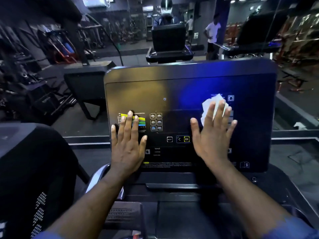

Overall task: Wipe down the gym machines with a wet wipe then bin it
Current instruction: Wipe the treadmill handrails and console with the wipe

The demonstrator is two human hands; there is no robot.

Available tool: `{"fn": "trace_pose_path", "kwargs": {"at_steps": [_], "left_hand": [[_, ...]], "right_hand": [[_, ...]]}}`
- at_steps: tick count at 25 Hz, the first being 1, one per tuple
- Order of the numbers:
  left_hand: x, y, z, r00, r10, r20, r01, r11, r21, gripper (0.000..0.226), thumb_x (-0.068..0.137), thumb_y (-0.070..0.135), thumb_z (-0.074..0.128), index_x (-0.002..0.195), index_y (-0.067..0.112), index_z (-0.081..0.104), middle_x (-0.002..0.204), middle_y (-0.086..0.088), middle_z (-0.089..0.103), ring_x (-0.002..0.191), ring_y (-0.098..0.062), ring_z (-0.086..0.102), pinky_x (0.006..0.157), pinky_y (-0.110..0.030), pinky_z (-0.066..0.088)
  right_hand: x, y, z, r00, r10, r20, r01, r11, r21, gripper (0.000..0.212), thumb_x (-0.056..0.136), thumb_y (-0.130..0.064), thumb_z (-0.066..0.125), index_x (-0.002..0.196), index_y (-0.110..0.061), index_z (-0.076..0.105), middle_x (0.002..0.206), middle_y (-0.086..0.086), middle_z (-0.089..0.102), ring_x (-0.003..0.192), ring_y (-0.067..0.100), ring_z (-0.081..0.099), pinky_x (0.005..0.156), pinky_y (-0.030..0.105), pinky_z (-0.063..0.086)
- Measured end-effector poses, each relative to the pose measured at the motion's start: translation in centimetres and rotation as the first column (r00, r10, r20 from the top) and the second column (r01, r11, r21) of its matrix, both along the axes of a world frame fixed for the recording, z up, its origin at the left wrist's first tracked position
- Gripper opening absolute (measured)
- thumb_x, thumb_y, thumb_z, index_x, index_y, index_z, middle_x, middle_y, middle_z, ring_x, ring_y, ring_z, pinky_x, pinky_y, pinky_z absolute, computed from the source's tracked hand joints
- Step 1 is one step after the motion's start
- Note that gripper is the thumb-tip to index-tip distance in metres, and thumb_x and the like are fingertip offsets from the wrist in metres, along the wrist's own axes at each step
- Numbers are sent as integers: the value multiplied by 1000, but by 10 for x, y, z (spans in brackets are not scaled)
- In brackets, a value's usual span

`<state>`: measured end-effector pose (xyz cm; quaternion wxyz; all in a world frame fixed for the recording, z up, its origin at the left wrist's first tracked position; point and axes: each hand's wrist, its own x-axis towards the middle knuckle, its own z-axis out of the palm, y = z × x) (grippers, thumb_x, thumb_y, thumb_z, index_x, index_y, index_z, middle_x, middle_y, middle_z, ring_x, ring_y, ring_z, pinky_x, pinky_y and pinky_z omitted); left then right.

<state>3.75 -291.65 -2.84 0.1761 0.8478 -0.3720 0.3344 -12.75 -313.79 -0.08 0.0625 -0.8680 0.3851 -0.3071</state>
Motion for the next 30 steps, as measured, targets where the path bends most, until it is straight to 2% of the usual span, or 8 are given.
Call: {"fn": "trace_pose_path", "kwargs": {"at_steps": [4, 6, 10, 14, 17, 21, 26, 30], "left_hand": [[31, 5, 23, 996, -43, 76, 41, 999, 20, 70, 105, 46, 44, 165, 16, 26, 175, -6, 13, 161, -28, 14, 126, -61, 16], [47, 9, 32, 991, -65, 117, 64, 998, 14, 70, 104, 46, 46, 165, 18, 27, 175, -5, 14, 161, -27, 15, 126, -60, 15], [76, 12, 55, 982, -120, 145, 132, 988, -78, 65, 106, 48, 45, 162, 16, 36, 172, -8, 22, 159, -30, 19, 126, -61, 14], [96, 3, 81, 968, -198, 155, 214, 972, -97, 66, 106, 49, 36, 159, 10, 39, 171, -12, 26, 158, -34, 23, 124, -62, 19], [102, -4, 90, 949, -234, 211, 250, 967, -48, 67, 106, 55, 38, 160, 14, 40, 170, -13, 26, 157, -36, 24, 125, -61, 18], [98, -11, 97, 938, -235, 256, 226, 972, 65, 73, 104, 62, 38, 163, 19, 34, 173, -13, 18, 160, -33, 17, 127, -60, 13], [81, -37, 110, 858, -405, 316, 358, 913, 198, 74, 104, 62, 41, 165, 20, 29, 174, -9, 14, 161, -29, 12, 127, -59, 13], [62, -46, 89, 867, -421, 265, 347, 894, 284, 77, 105, 63, 37, 167, 20, 21, 175, -6, 6, 162, -26, 6, 128, -56, 13]], "right_hand": [[49, 46, 18, 878, 326, -351, -442, 834, -331, 86, 98, -81, 20, 166, -35, -7, 173, -12, -16, 160, 16, -11, 127, 54, -12], [54, 29, 29, 937, 224, -267, -310, 885, -347, 83, 99, -79, 17, 166, -36, -4, 172, -14, -16, 160, 13, -8, 126, 55, -13], [72, 33, 46, 993, -106, 59, 109, 993, -53, 86, 99, -74, 12, 166, -23, -8, 174, 3, -16, 160, 30, -14, 123, 68, -5], [135, 98, 72, 892, 318, -322, -435, 800, -413, 73, 104, -63, 23, 166, -35, 1, 174, -12, -7, 161, 14, -7, 126, 53, -12], [110, 45, 85, 981, 116, -154, -167, 910, -378, 75, 104, -70, 19, 166, -37, -6, 174, -15, -7, 160, 9, -9, 127, 54, -8], [43, 15, 47, 952, -295, 81, 290, 955, 59, 94, 96, -79, 1, 166, -17, -8, 174, 3, -12, 161, 25, -11, 124, 67, 1], [46, 79, 0, 973, -9, -229, -68, 943, -326, 102, 95, -86, 22, 166, -19, -7, 174, 0, -12, 161, 18, -10, 129, 54, 4], [5, -5, 38, 950, -302, -83, 290, 948, -133, 113, 91, -90, 13, 163, -9, -15, 174, 9, -14, 160, 22, -16, 128, 57, 2]]}}
